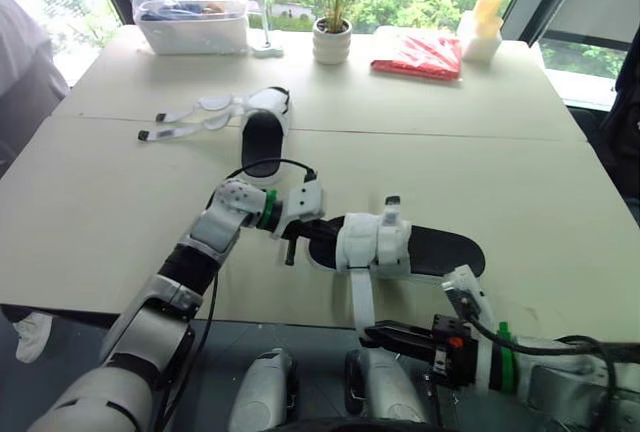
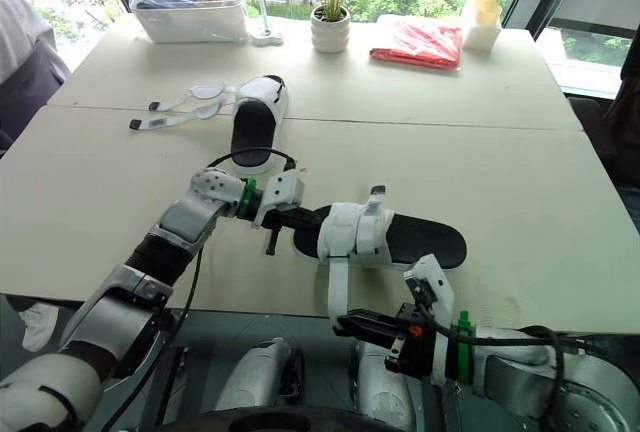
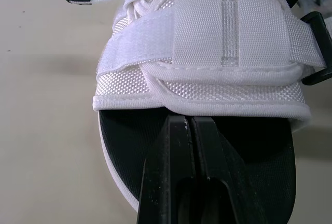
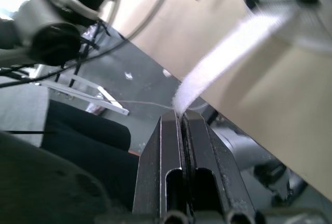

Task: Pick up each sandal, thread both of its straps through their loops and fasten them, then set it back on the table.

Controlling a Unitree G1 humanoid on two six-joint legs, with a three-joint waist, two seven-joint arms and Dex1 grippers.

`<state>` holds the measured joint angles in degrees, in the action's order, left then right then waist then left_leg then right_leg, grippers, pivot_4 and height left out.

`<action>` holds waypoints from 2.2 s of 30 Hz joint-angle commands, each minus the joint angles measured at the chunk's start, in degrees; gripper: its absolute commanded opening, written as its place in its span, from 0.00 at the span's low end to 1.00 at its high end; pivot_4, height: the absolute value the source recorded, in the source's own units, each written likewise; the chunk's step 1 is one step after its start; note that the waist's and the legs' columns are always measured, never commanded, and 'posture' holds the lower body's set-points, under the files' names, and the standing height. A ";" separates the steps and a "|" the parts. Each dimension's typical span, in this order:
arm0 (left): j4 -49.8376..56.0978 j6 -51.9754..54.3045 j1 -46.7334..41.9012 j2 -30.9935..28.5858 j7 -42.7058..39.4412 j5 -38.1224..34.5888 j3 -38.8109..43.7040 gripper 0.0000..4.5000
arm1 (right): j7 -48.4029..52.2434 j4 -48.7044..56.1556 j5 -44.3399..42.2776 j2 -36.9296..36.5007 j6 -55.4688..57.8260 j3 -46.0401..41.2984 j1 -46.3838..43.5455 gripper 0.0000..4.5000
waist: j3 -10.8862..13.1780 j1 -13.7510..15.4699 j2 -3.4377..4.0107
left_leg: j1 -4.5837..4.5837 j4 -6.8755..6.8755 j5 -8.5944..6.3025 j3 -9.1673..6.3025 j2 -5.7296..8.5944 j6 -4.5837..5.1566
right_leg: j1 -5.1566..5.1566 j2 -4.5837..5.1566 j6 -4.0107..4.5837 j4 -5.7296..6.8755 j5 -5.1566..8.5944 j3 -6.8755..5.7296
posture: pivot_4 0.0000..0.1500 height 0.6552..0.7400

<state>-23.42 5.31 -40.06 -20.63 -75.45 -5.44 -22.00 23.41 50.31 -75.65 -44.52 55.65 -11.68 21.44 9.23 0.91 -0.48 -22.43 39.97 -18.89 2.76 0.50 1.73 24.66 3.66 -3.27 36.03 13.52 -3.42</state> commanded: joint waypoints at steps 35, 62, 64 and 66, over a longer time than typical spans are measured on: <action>0.74 0.94 2.51 -0.34 3.08 2.20 -0.14 0.00 | 15.05 -40.78 20.07 -2.88 7.37 28.55 -66.52 0.88 | -0.01 -0.34 0.06 | -0.05 0.02 -0.02 0.02 0.00 0.03 | 0.09 0.02 0.16 0.04 0.06 0.00 | 1.00 0.81; 1.73 1.19 2.85 -1.01 3.88 2.18 0.05 0.00 | 33.36 -49.73 38.50 8.47 10.79 31.11 -72.15 0.01 | -0.03 -0.65 0.11 | -0.07 0.01 0.02 0.03 0.01 -0.08 | 0.16 0.02 0.05 0.11 -0.04 0.00 | 1.00 0.81; 1.88 1.34 2.83 -0.86 3.92 2.12 0.01 0.00 | 32.99 -47.30 36.06 6.91 13.93 26.68 -71.60 0.01 | -0.03 -0.57 0.12 | -0.08 0.01 0.02 0.03 0.01 -0.08 | 0.17 0.03 0.05 0.10 -0.04 0.00 | 1.00 0.81; 2.02 1.37 2.95 -0.68 3.98 2.10 -0.10 0.00 | 32.23 -44.59 33.25 5.55 17.18 21.58 -70.52 0.01 | -0.03 -0.41 0.13 | -0.09 0.01 0.02 0.02 0.01 -0.08 | 0.18 0.03 0.05 0.10 -0.04 0.00 | 1.00 0.81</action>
<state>-20.18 5.73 -37.92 -20.68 -72.37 -5.08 -21.48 56.02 2.44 -39.49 -37.77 70.83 15.27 -49.06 9.20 0.50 -0.35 -22.52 39.97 -18.87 2.79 0.50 1.65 24.84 3.70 -3.22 36.13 13.48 -3.42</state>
